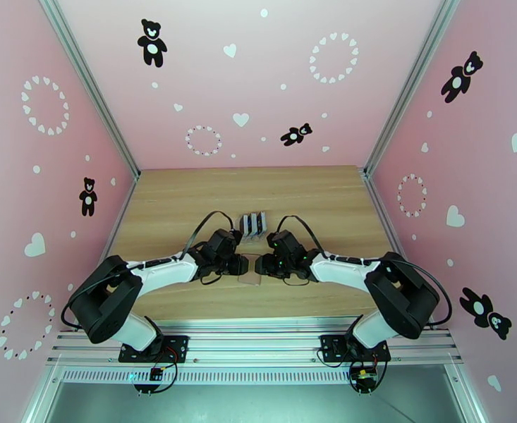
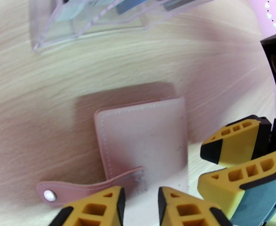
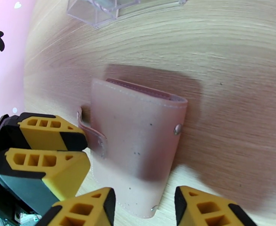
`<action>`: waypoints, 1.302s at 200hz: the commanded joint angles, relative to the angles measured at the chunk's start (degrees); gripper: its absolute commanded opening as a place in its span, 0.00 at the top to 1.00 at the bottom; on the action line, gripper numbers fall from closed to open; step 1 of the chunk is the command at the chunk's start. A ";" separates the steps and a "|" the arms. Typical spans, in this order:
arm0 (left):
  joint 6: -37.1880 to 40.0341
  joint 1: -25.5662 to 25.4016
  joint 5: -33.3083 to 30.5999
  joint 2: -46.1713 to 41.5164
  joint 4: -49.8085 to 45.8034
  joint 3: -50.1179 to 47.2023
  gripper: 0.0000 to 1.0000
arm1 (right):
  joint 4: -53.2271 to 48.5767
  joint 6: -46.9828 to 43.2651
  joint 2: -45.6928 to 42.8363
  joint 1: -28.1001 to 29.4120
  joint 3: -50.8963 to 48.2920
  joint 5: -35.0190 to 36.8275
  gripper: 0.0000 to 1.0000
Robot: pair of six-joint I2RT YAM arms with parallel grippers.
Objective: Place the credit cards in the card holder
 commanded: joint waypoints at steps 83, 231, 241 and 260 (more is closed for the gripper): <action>0.09 1.88 -1.27 2.13 2.57 -3.35 0.69 | 6.40 1.83 4.48 -0.13 -1.14 -2.39 0.53; -1.52 2.57 -1.25 4.15 3.99 -5.46 0.70 | 24.10 10.16 5.57 0.27 -4.44 -5.29 0.58; -1.65 2.63 -1.27 4.05 4.09 -5.57 0.70 | 24.84 10.44 5.18 0.53 -4.41 -5.27 0.58; -1.77 2.57 -1.33 4.11 4.16 -5.71 0.70 | 25.95 10.84 4.57 0.88 -4.15 -5.29 0.59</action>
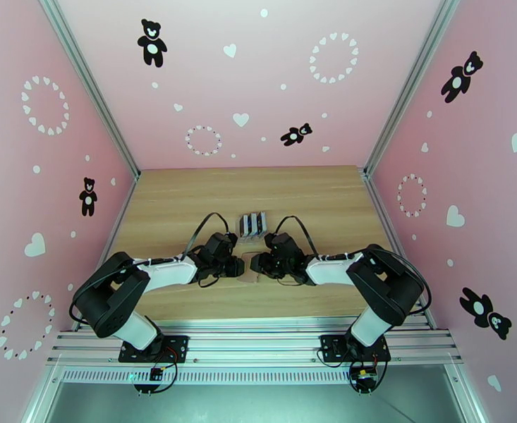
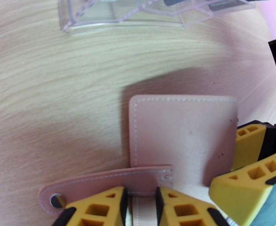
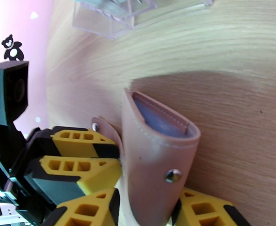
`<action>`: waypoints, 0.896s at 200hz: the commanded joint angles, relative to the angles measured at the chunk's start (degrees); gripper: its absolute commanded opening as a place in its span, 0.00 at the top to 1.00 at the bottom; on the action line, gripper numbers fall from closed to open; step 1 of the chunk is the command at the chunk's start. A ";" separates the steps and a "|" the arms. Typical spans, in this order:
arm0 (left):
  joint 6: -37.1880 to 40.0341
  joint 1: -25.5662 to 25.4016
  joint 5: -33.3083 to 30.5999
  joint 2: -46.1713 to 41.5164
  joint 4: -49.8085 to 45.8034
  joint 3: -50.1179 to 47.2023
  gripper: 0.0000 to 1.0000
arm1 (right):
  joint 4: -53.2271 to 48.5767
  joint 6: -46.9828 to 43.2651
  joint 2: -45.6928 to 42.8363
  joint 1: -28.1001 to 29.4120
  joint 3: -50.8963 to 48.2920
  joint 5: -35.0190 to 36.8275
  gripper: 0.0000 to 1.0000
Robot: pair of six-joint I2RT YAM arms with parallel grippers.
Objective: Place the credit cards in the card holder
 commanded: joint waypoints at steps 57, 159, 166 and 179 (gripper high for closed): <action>-0.84 0.52 -1.10 1.94 -1.88 -2.06 0.70 | 6.05 1.56 -0.55 1.75 1.17 -1.60 0.63; -0.37 0.79 -1.52 -0.04 -3.65 -1.66 0.68 | -0.76 -2.06 -2.74 2.35 3.61 -0.63 0.84; -0.08 0.95 -1.72 -0.59 -4.27 -1.31 0.67 | -2.45 -2.84 -3.44 2.30 4.00 -0.21 0.86; 0.66 1.25 -2.06 -1.71 -5.73 -0.55 0.66 | -5.67 -4.30 -4.81 2.28 4.74 0.58 0.90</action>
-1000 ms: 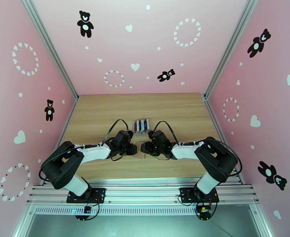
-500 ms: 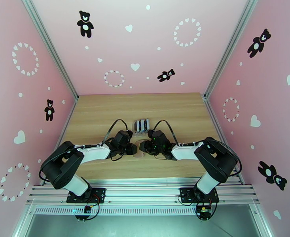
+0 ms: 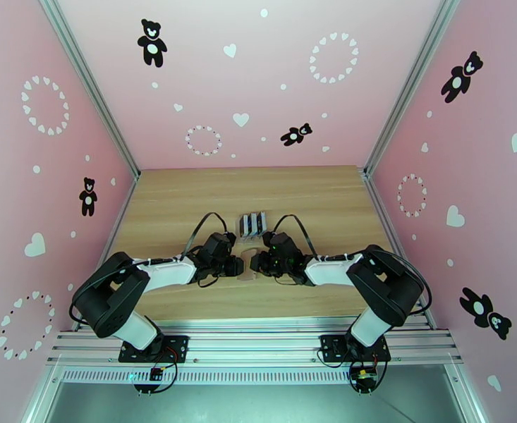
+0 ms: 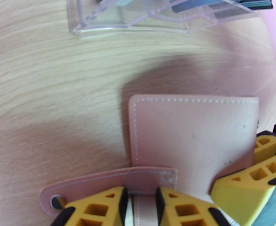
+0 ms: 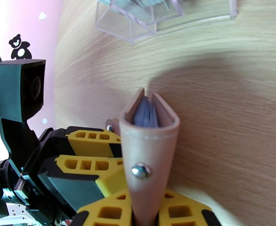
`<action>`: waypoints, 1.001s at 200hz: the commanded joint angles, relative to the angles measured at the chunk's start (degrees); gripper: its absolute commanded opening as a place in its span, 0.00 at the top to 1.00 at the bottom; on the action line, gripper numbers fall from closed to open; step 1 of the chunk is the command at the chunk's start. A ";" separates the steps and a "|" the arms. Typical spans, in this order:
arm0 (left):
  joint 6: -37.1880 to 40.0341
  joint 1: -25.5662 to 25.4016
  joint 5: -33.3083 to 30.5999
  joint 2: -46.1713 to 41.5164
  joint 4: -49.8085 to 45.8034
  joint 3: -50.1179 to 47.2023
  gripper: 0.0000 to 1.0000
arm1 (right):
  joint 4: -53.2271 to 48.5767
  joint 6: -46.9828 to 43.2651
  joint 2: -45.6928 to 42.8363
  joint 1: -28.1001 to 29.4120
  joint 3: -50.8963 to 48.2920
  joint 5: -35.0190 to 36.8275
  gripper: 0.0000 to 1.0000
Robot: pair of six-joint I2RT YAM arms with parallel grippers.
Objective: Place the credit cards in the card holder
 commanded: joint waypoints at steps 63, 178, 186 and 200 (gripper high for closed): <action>4.62 3.47 -5.36 -8.19 -7.58 0.31 0.65 | -17.60 -9.21 -10.79 0.97 6.12 3.41 1.00; 4.96 5.83 -7.58 -20.23 -5.08 -5.61 0.63 | -57.25 -22.28 -21.71 2.16 21.22 27.40 1.00; 4.95 5.81 -7.63 -20.42 -5.07 -5.62 0.63 | -59.75 -22.95 -21.53 2.98 22.50 30.28 1.00; 5.09 5.82 -8.06 -20.74 -5.19 -5.62 0.63 | -64.23 -23.70 -20.60 4.47 24.89 35.44 1.00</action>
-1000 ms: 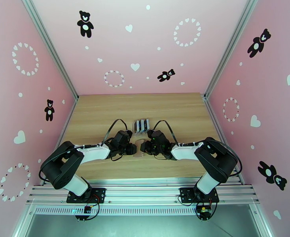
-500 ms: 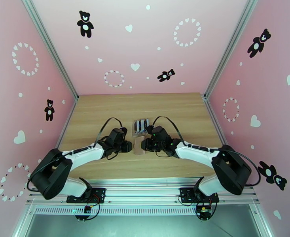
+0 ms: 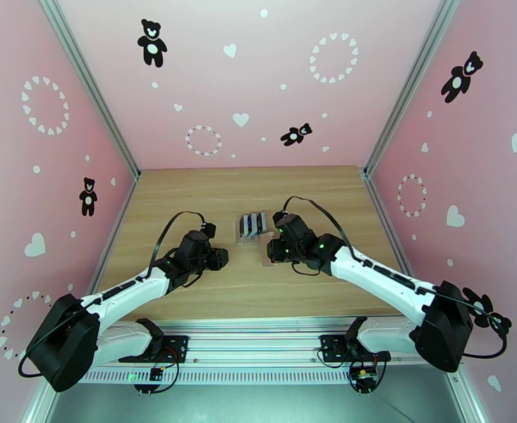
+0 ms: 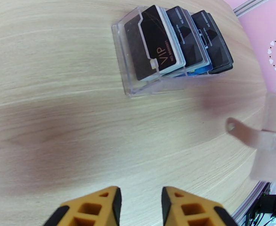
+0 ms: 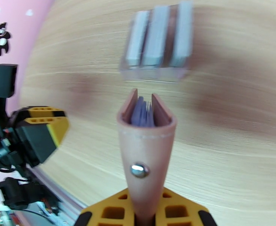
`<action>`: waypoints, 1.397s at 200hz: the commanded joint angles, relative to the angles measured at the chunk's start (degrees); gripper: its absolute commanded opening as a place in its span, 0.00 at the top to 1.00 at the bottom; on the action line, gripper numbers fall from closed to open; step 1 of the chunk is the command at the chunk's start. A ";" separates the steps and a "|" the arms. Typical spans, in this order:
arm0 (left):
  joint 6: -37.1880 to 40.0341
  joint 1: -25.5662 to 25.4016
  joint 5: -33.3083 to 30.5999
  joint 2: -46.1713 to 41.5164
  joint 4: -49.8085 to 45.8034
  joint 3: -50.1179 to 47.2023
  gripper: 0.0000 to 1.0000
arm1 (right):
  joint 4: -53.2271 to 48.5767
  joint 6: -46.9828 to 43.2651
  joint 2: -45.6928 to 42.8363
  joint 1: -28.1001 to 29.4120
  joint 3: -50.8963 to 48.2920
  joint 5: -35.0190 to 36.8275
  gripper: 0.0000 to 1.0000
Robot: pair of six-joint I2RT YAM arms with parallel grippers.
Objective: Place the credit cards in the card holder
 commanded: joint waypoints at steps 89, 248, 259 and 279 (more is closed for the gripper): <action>0.80 0.30 -2.32 -0.14 -0.21 -0.77 0.39 | -23.90 -3.30 11.69 8.40 11.97 26.31 1.00; -3.48 10.58 -6.74 -9.62 -3.81 -6.18 0.29 | -29.93 -0.55 35.97 15.23 24.24 36.00 1.00; -3.59 10.79 -6.76 -10.01 -3.95 -6.24 0.29 | -29.90 -0.55 37.39 15.71 25.54 35.63 1.00; -3.59 10.99 -7.05 -10.68 -4.21 -6.46 0.29 | -29.63 -0.55 39.64 16.57 27.68 34.69 1.00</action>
